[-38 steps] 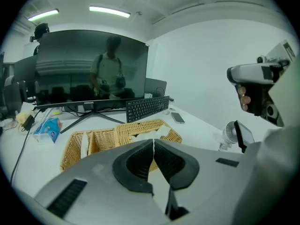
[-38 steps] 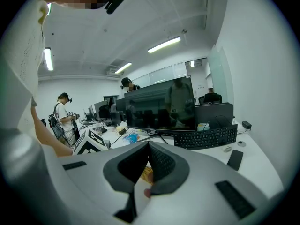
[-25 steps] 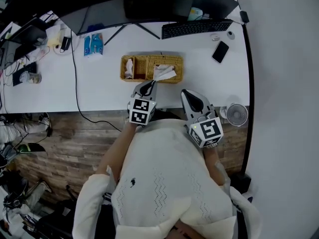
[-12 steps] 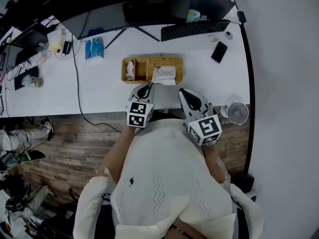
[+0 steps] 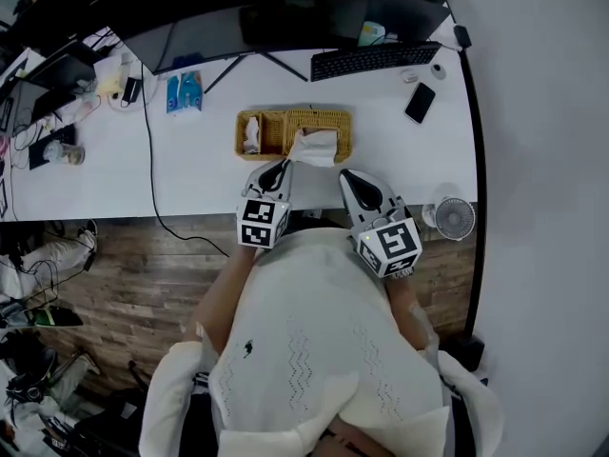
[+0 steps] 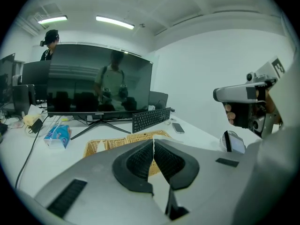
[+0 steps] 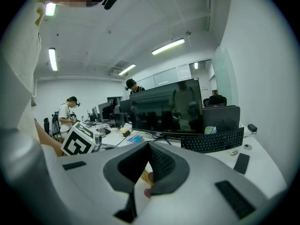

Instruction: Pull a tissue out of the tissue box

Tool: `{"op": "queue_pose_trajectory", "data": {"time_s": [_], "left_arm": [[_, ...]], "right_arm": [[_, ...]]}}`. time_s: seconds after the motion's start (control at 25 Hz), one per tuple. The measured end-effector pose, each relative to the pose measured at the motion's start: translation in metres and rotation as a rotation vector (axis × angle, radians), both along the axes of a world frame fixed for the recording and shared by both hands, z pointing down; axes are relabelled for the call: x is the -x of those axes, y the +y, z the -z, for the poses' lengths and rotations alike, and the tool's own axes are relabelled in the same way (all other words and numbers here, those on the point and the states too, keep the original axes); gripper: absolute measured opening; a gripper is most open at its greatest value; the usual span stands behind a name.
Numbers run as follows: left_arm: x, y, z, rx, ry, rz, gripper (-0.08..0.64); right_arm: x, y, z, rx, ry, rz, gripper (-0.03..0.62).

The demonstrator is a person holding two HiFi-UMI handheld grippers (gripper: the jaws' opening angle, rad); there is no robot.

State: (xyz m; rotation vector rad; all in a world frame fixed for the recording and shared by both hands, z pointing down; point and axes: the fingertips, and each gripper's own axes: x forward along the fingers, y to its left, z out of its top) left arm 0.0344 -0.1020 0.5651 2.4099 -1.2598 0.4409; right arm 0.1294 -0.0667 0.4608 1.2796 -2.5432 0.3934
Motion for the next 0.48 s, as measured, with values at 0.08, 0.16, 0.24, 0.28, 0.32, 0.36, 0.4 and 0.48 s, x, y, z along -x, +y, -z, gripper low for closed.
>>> {"op": "queue_pose_trajectory", "data": {"time_s": [0.08,0.16,0.24,0.28,0.32,0.36,0.4,0.48], "left_arm": [[0.002,-0.001,0.005,-0.012,0.01,0.008,0.015],[0.004,0.0,0.009,-0.019,0.017,0.016,0.015],[0.008,0.0,0.012,-0.025,0.023,0.026,0.015],[0.01,0.0,0.014,-0.028,0.027,0.032,0.015],[0.012,0.0,0.015,-0.03,0.03,0.036,0.015],[0.013,0.001,0.016,-0.031,0.034,0.04,0.015],[0.014,0.001,0.018,-0.032,0.038,0.043,0.015],[0.017,0.002,0.021,-0.034,0.047,0.049,0.015]], "right_arm": [[0.002,0.0,-0.001,0.003,0.0,0.005,0.002],[0.003,0.0,-0.001,0.006,-0.001,0.009,0.002],[0.005,0.0,-0.001,0.004,-0.001,0.014,0.0],[0.006,0.0,-0.001,0.003,-0.001,0.017,0.001],[0.007,0.0,-0.001,0.003,0.0,0.019,0.001],[0.007,0.0,-0.001,0.002,0.0,0.02,0.002],[0.008,0.001,0.0,0.002,0.001,0.021,0.001],[0.008,0.001,0.001,0.003,0.0,0.021,0.001]]}}
